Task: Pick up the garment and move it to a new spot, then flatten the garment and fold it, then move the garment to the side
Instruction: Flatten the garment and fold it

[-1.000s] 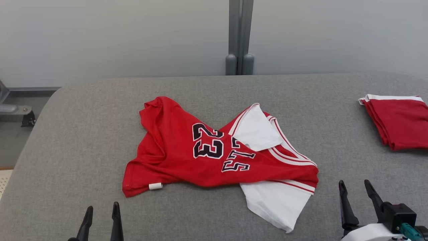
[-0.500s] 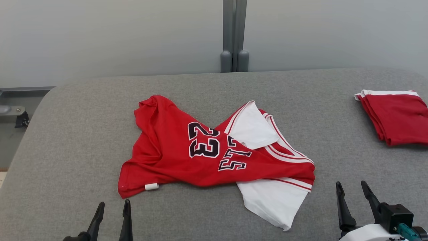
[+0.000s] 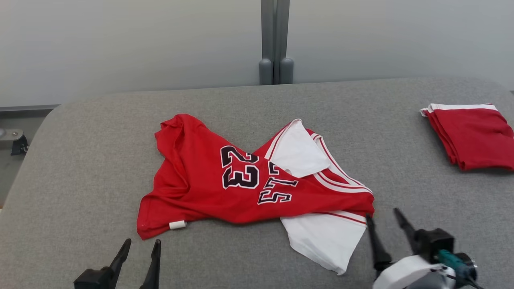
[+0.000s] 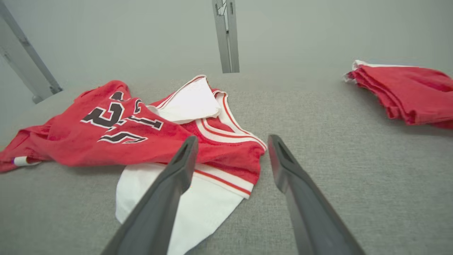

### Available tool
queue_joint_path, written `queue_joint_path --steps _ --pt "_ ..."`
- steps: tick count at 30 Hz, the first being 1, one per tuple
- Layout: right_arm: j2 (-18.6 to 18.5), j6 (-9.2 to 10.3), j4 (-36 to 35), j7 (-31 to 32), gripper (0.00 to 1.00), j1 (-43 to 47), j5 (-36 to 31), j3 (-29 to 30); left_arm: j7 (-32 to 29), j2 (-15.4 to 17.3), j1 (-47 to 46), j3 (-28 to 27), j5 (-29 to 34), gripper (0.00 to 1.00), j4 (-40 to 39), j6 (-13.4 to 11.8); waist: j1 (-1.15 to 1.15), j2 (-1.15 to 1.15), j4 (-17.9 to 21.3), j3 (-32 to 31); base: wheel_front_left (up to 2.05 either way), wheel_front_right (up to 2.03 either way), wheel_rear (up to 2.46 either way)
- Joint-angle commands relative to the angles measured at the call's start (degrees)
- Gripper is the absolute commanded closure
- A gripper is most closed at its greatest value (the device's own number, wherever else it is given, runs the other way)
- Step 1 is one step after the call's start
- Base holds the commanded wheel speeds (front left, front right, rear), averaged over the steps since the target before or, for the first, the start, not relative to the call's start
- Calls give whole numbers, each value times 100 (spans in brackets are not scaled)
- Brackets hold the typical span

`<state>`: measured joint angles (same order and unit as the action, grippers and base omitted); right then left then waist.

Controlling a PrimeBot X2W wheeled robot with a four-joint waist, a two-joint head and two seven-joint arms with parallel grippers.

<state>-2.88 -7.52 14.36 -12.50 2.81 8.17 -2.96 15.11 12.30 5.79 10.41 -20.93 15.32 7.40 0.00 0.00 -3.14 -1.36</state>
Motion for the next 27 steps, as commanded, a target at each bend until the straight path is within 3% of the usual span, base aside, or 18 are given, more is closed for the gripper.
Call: queue_joint_path --steps 1,6,12,19,27 --pt "-9 7 21 271 0 -158 -106 -171 -101 130 -189 90 -45 0 140 14 0 0 -1 36 0 0 0" --pt "-47 8 -87 1594 0 -273 -382 -835 -886 410 -703 401 -302 0 575 14 0 0 -17 294 0 0 0" --pt "-273 8 -301 2699 0 -181 -521 -1309 -1486 363 -1163 575 -555 0 843 15 0 0 -67 711 0 0 0" --pt "-258 8 -529 3136 0 -1 -556 -1349 -1587 424 -1417 513 -606 0 910 -134 0 0 -68 896 0 0 0" --pt "-236 8 -627 3188 0 -37 -587 -1376 -1690 555 -1606 508 -634 0 945 -114 0 0 -71 1028 0 0 0"
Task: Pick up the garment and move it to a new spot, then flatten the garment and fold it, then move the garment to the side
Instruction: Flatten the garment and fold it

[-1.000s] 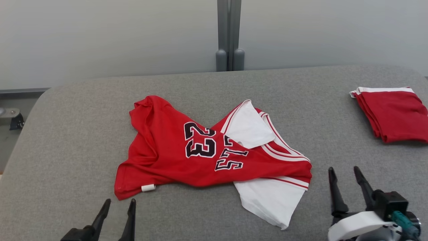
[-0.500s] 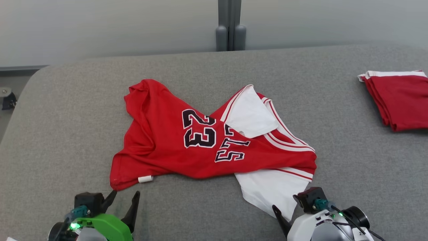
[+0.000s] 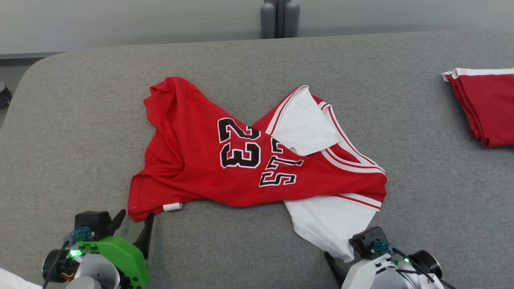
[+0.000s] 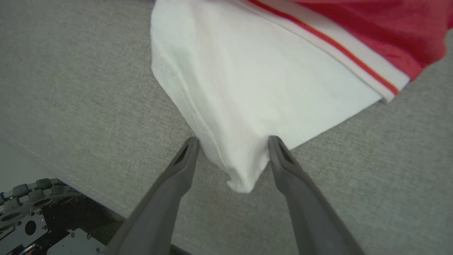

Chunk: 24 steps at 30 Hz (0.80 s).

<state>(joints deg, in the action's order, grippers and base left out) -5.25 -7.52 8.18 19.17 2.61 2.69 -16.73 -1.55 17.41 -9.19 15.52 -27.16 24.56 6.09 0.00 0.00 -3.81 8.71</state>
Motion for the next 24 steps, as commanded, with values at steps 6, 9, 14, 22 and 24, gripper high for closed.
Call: queue_joint_path --steps 6,9,14,22,24 --pt "3 8 -17 7 0 -58 -52 -14 -87 91 -246 39 -26 0 158 29 0 0 11 96 0 0 0" --pt "7 8 -7 -12 0 -72 -58 -8 -65 107 -277 44 -37 0 228 36 0 0 26 116 0 0 0" --pt "18 8 33 -48 0 -93 -50 -5 -16 117 -350 65 -60 0 312 37 0 0 42 138 0 0 0" --pt "45 8 216 -24 0 -163 26 -11 89 118 -505 168 -100 15 544 74 0 0 55 169 0 0 0" --pt "49 8 296 -2 0 -182 43 -17 117 118 -542 226 -107 54 603 82 0 0 57 173 0 0 0"
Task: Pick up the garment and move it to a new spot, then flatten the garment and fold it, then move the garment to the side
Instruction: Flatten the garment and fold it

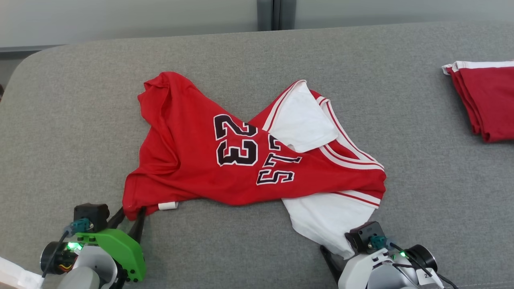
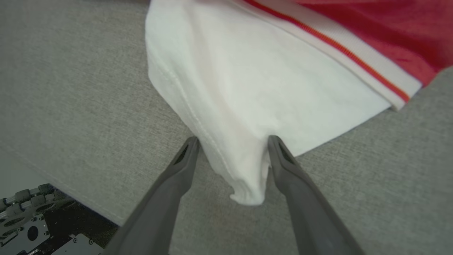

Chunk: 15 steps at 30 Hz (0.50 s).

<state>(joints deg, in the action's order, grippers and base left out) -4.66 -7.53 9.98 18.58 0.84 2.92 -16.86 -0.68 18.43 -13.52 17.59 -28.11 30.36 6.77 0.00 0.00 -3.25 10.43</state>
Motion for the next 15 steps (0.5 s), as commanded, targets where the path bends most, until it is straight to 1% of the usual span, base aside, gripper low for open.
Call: queue_joint_path --steps 1,2,3,4,8,11,12,13,15 --pt "-9 9 162 68 0 -25 40 -3 43 19 -125 39 -11 59 47 21 0 0 3 3 0 0 0" --pt "-7 9 221 62 16 -60 58 -5 68 23 -145 57 -21 70 76 27 0 0 9 5 0 0 0" --pt "0 9 279 51 66 -85 73 23 89 31 -160 83 -23 89 87 27 0 0 16 2 0 0 0" --pt "19 10 339 -3 100 -107 105 123 146 41 -182 125 -25 100 93 35 0 0 25 -5 0 0 0" --pt "98 11 517 -133 100 -153 116 349 180 68 -196 233 -88 100 135 58 0 0 51 -96 0 0 0" --pt "122 12 295 -333 100 -166 455 553 195 112 -121 250 -222 100 -36 61 0 0 91 -189 0 0 0" --pt "140 10 112 -396 100 -178 665 627 189 133 -57 228 -295 100 -168 64 0 0 120 -231 0 0 0" --pt "162 9 -330 -467 100 -176 1089 806 122 162 76 164 -534 100 -541 70 0 0 180 -316 0 0 0" --pt "162 9 -929 -453 100 -177 1491 1048 9 280 198 93 -730 100 -1107 73 0 0 246 -398 0 0 0"
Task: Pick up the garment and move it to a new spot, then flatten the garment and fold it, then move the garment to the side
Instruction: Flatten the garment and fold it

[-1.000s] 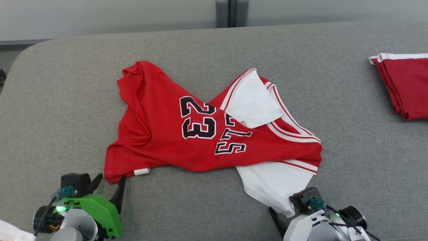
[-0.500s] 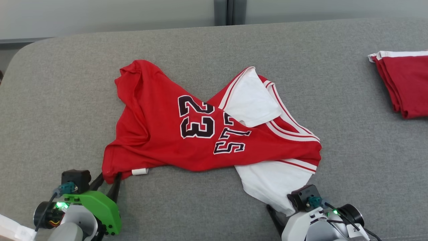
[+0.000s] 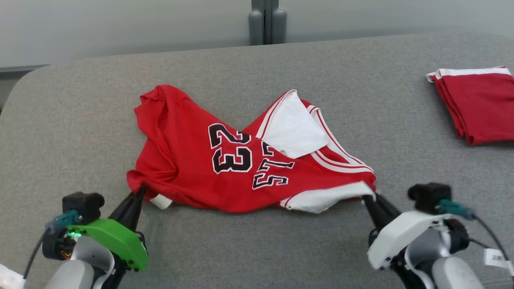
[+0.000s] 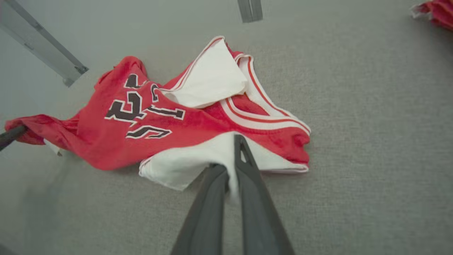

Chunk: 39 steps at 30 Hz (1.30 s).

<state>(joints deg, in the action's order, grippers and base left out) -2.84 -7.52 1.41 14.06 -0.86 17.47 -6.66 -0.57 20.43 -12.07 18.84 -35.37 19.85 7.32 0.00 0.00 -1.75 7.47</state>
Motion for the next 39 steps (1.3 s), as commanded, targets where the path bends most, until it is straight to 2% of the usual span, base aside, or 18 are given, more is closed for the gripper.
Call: queue_joint_path --steps 1,4,6,11,14,18,22,28,30,34,39 --pt "-17 7 -363 42 100 -8 226 146 -76 127 104 -74 -109 100 -362 18 0 0 120 -131 0 0 0" --pt "-17 7 -1497 303 100 -81 805 624 -451 294 308 -225 -456 100 -1609 -6 0 0 197 -228 0 0 0" --pt "-45 7 -2198 530 100 -220 1029 1014 -662 418 347 -399 -658 100 -2504 -109 0 0 246 -248 0 0 0" --pt "-90 5 -3339 1154 100 -985 1425 1990 -1228 693 131 -818 -1117 100 -4305 -388 0 0 368 -198 0 0 0" --pt "-323 4 -3594 1599 100 -1748 1419 2405 -1689 797 -230 -996 -1564 100 -5047 -532 0 0 428 -94 0 0 0" --pt "-529 4 -3285 2099 100 -2838 1319 2534 -2278 941 -954 -1157 -1970 100 -5313 -799 0 0 511 206 0 0 0" --pt "-618 4 -2493 2293 100 -3938 963 2277 -2682 1017 -1836 -1108 -2078 100 -4813 -927 0 0 541 696 0 0 0" --pt "-234 4 -783 1891 100 -5699 116 1913 -2755 934 -3525 -955 -1805 100 -3010 -807 0 0 512 1513 0 0 0" --pt "-133 4 -171 1538 100 -6381 -193 1884 -2504 883 -4215 -965 -1566 100 -2246 -735 0 0 517 1755 0 0 0" --pt "-28 8 1030 387 100 -7582 -625 2018 -1584 672 -5540 -1005 -1113 100 -825 -447 0 0 527 2151 0 0 0" --pt "-15 8 2368 -1327 100 -8608 -500 1760 -94 394 -6699 -1022 -800 100 535 -130 0 0 538 2416 0 0 0"
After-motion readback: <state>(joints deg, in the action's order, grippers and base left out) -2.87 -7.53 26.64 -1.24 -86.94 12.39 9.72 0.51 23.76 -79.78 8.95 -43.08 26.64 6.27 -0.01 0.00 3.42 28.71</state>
